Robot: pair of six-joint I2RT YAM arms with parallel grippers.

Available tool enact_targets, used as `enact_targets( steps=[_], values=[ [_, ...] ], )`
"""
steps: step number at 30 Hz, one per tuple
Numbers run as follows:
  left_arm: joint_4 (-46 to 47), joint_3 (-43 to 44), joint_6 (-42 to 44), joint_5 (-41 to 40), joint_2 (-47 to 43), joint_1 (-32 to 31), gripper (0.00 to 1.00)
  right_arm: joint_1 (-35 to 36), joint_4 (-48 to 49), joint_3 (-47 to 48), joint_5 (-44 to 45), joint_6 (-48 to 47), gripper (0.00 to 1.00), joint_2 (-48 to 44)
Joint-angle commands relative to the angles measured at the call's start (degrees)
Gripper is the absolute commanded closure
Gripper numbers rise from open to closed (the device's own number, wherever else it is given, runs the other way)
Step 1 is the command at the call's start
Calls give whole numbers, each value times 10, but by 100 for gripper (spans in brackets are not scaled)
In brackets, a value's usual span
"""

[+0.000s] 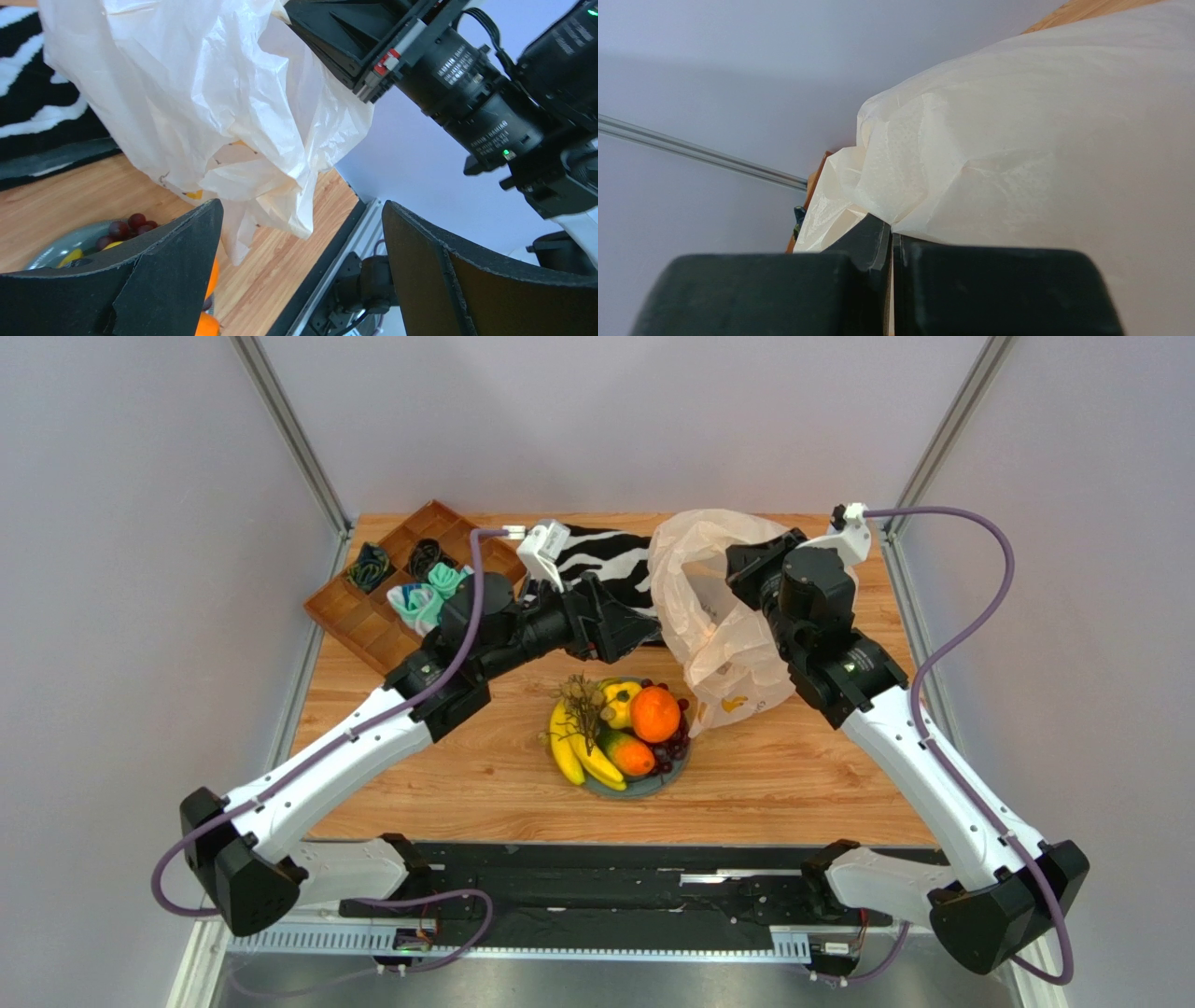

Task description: Place the fruits into the plastic bag

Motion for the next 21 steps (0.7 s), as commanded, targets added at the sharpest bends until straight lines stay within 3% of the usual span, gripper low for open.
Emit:
enact_targets(
  steps=[1,15,16,17,21],
  values=[
    [54,26,-45,-2,25,-16,7,17,2,28,35,15,100,0],
    [-42,88,-110,-40,127,-53,12,31,-8,22,46,14,100,-7],
    [-44,91,-111,-54,133,-53,13,31,-10,20,52,11,100,-9],
    [-41,90,-113,-56,136,-52,23,31,-9,18,54,7,100,-12],
    [-28,111,-110,-37,161,-53,26,31,-2,10,66,-24,100,-29]
  ],
)
